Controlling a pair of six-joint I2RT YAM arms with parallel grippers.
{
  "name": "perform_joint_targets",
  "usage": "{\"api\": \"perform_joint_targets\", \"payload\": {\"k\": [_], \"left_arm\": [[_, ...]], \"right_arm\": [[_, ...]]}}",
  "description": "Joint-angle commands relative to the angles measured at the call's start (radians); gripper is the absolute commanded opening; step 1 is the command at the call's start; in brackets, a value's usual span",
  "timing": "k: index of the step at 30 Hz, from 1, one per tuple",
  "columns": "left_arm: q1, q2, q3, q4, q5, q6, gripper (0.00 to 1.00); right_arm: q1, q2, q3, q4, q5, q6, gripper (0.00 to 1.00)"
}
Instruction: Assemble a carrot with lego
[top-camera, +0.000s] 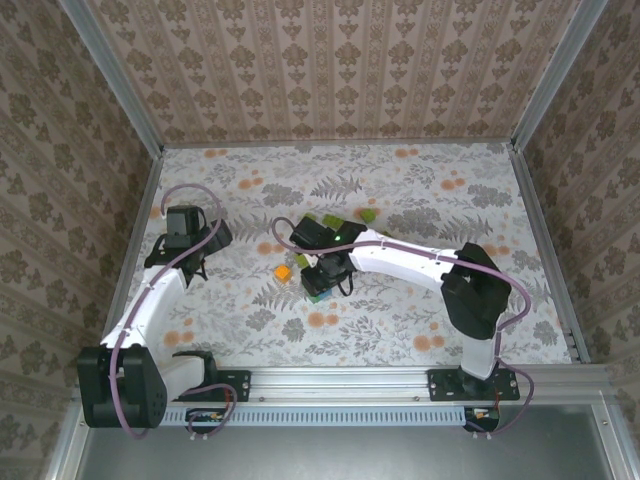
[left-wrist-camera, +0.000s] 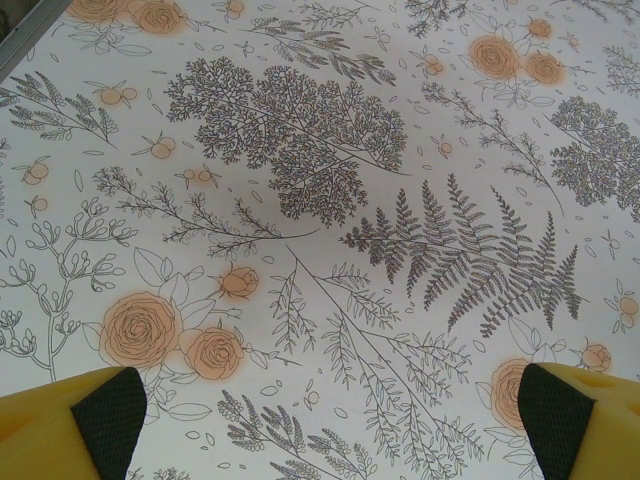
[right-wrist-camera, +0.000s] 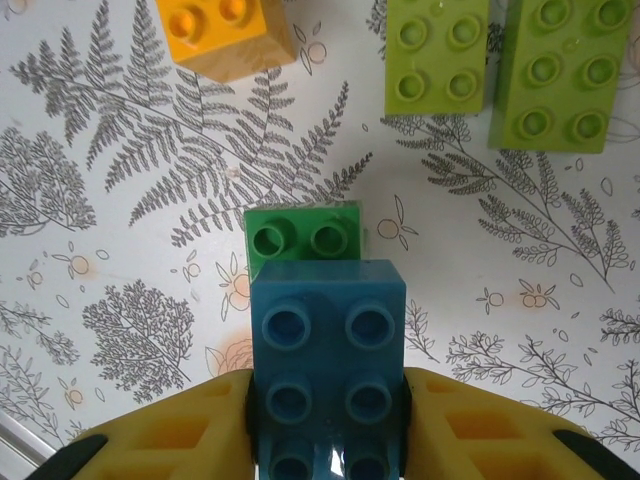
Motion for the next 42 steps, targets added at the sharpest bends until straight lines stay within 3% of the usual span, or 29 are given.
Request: {"api": "perform_joint_targets", "payload": {"k": [1,42], "left_arm": [[-0.005,-0.006,0.032,-0.020,-0.018,0.017,0.98],[-0.005,-0.001,0.032,-0.020,-0.021,0.018,0.99]], "right_arm": [[0.003,0.015,0.038,-0.029,-0.020,-0.026,0.37],[0.003,0.090,0.092,-0.071,-0.036,-0.095,0.36]]}}
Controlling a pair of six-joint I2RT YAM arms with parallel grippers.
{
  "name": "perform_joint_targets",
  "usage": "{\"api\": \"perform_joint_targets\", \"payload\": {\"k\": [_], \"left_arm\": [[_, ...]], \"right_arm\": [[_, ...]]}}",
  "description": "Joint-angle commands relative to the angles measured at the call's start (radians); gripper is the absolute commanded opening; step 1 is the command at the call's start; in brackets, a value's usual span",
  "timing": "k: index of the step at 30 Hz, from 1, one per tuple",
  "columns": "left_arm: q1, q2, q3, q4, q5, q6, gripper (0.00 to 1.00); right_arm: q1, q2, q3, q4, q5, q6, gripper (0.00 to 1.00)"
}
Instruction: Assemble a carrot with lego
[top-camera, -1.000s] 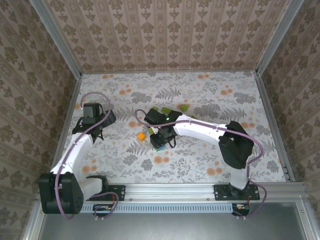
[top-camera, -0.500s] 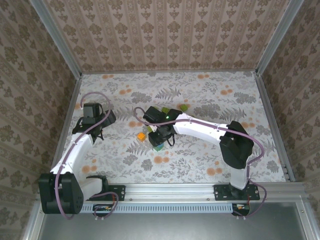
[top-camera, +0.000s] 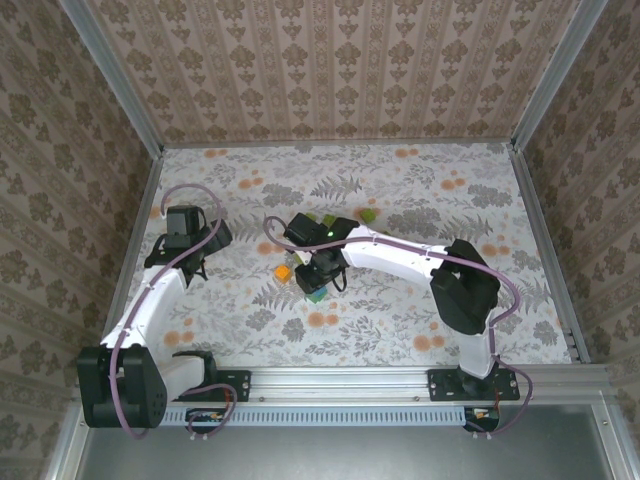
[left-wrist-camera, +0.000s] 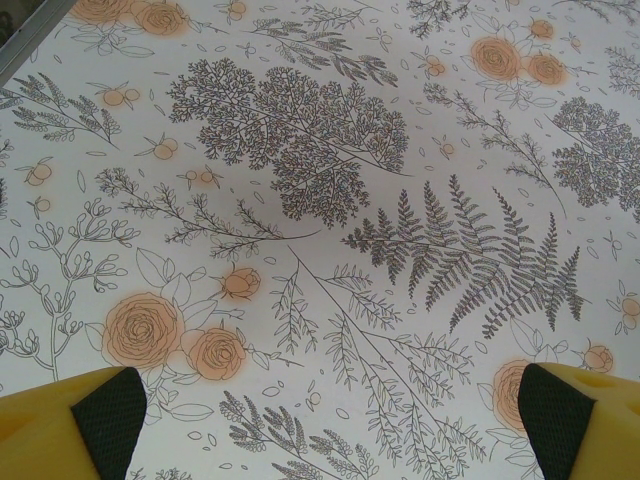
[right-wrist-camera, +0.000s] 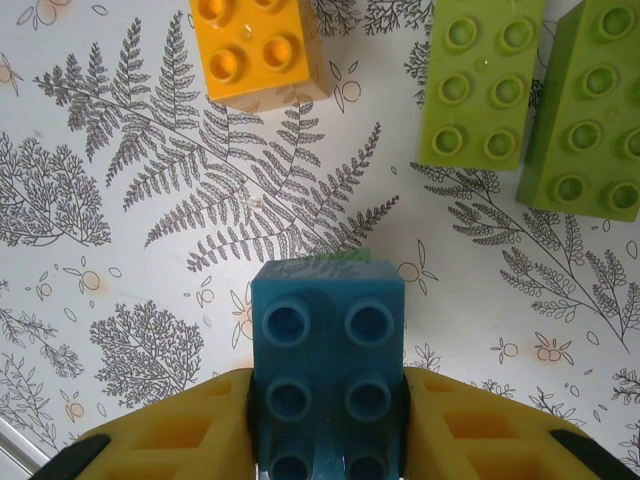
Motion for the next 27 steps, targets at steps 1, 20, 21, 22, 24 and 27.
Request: {"api": "perform_joint_targets", "payload": {"k": [1,20,21,22,24,27], "left_arm": [[-0.005,0.000,0.033,-0.019,-0.018,0.018,0.99],[-0.005,0.000,0.032,-0.018,-0.018,0.018,0.99],[-0.005,0.001,0.033,-0.018,-0.018,0.019,0.99],[-0.005,0.002,0.034,-0.016,-0.018,0.019,0.99],[-0.005,0.003,0.034,-0.016,-0.018,0.018,0.99],[-0.005,0.007,0.035,-0.016,-0.018,0.019,0.99]], "right_arm": [[0.002,0.023,0.016,-0.069,-0.009,-0.024,0.36],[0.004,0.039,0.008,-0.084,-0.028,-0.056,0.35],[0.005,0.039,0.006,-0.082,-0.028,-0.054,0.35],[0.007,0.044,0.005,-0.080,-0.026,-0.052,0.35],[0.008,0.045,-0.001,-0.069,-0.027,-0.050,0.35],[0.011,0.053,0.001,-0.073,-0.023,-0.053,0.35]]}}
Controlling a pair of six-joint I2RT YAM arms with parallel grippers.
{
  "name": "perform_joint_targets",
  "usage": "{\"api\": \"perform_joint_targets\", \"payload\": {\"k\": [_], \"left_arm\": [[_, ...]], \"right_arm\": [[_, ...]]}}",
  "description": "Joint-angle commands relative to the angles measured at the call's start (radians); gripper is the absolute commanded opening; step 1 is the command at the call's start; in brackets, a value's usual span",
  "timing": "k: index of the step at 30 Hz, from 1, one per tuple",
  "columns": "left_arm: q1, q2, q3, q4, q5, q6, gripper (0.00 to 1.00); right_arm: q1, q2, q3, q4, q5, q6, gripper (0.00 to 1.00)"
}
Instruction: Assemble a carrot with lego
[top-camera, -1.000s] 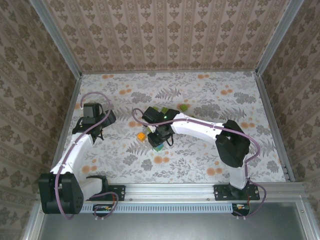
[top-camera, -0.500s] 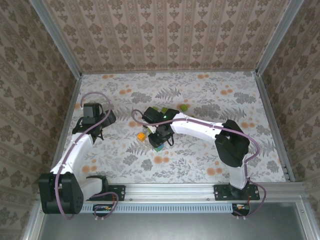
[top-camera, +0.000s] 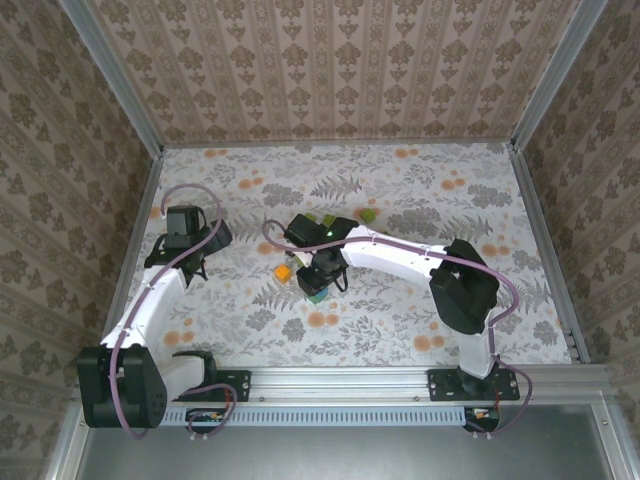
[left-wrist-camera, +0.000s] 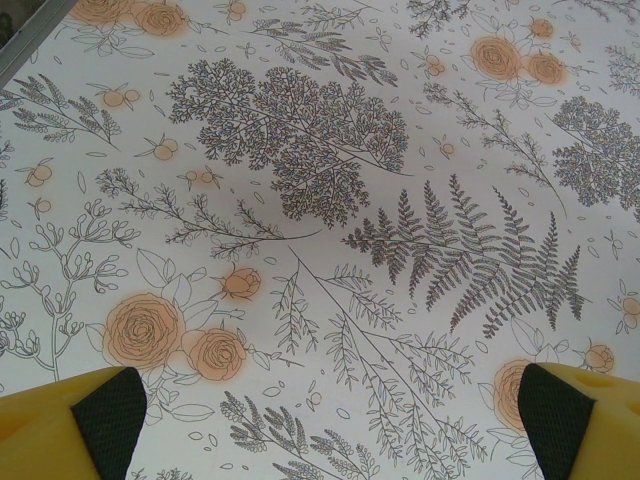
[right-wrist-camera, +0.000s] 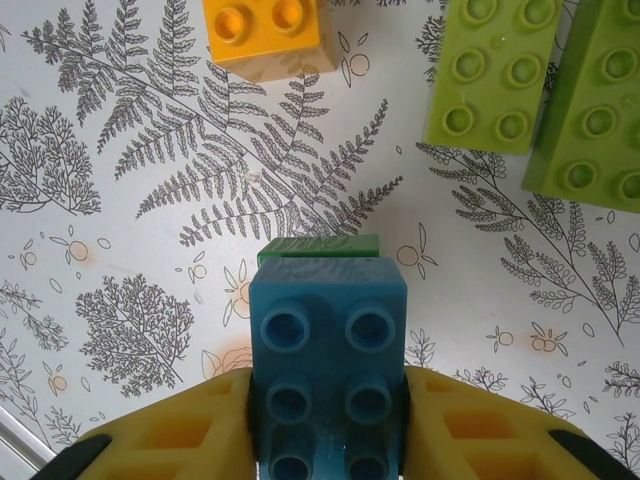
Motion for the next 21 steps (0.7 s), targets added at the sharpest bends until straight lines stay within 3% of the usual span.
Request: {"api": "perform_joint_targets", "payload": {"k": [1,21], "left_arm": [[-0.004,0.008,0.036,-0.016,-0.017,0.016,0.99],[-0.005,0.008,0.033,-0.014,-0.019,0.016,0.99]], "right_arm": [[0.013,0.053,0.000,-0.048,-0.011,-0.003,0.35],[0.035,0.109,-0.074,-0.112,0.051,-0.004,0.34]]}}
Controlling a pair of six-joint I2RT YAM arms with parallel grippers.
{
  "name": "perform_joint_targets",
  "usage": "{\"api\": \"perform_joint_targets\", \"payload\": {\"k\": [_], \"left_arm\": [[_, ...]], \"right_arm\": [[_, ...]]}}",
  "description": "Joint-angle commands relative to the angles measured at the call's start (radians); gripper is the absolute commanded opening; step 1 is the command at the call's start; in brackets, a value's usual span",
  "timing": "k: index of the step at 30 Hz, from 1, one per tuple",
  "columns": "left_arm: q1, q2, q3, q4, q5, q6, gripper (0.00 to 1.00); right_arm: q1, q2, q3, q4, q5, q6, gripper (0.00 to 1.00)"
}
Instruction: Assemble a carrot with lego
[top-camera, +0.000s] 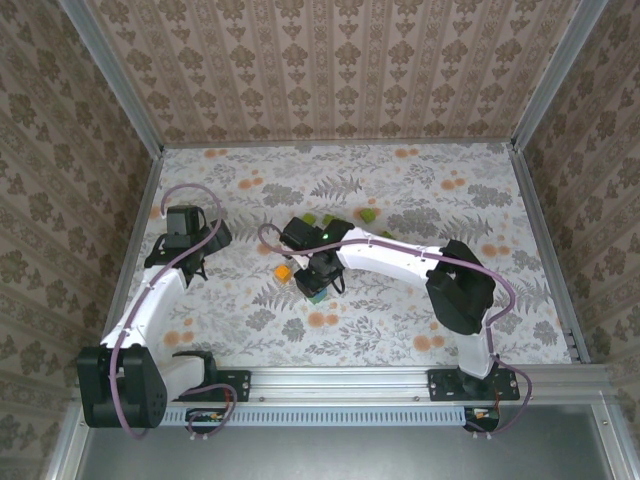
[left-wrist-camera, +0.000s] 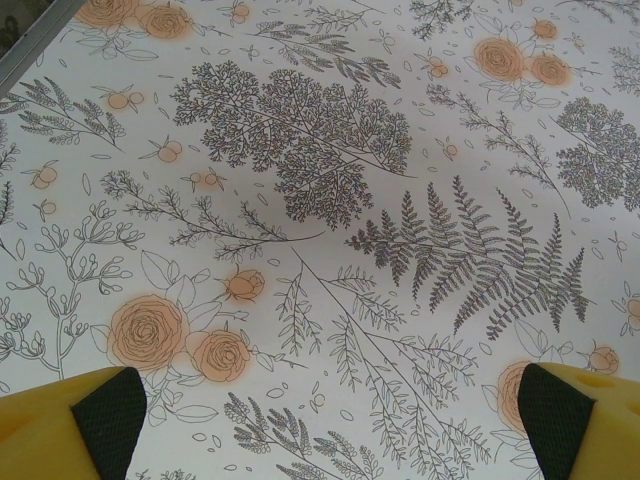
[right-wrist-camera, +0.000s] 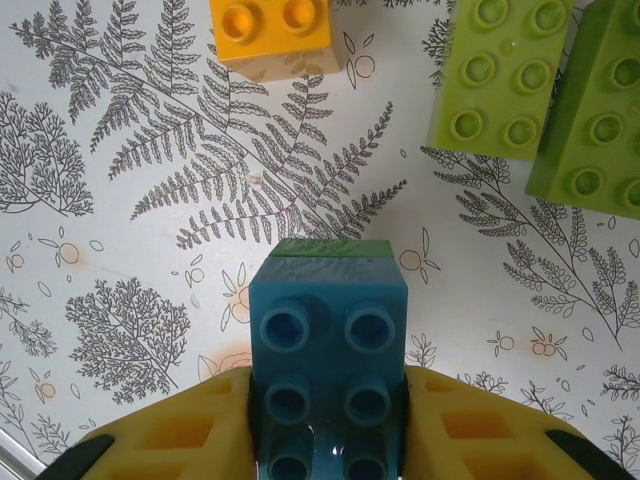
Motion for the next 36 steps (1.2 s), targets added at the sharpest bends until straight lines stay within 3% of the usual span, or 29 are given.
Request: {"api": "perform_joint_targets", "payload": {"k": [1,20,36], "left_arm": [[-0.005,0.008,0.031,-0.015,-0.011,0.012,0.99],[-0.005,0.007,0.030,-0.011,-0.008,0.011,0.99],[-0.005,0.008,0.032,-0.015,-0.005,0.013,0.99]], "right_arm": [[0.013,0.091,-0.097,-0.094,0.013,-0.002,0.34],[0.014,0.145,-0.206,-0.069,0.006,0.028,0.33],[0.014,-0.109,-0.204,-0.046,0.033,0.084,0.31]]}}
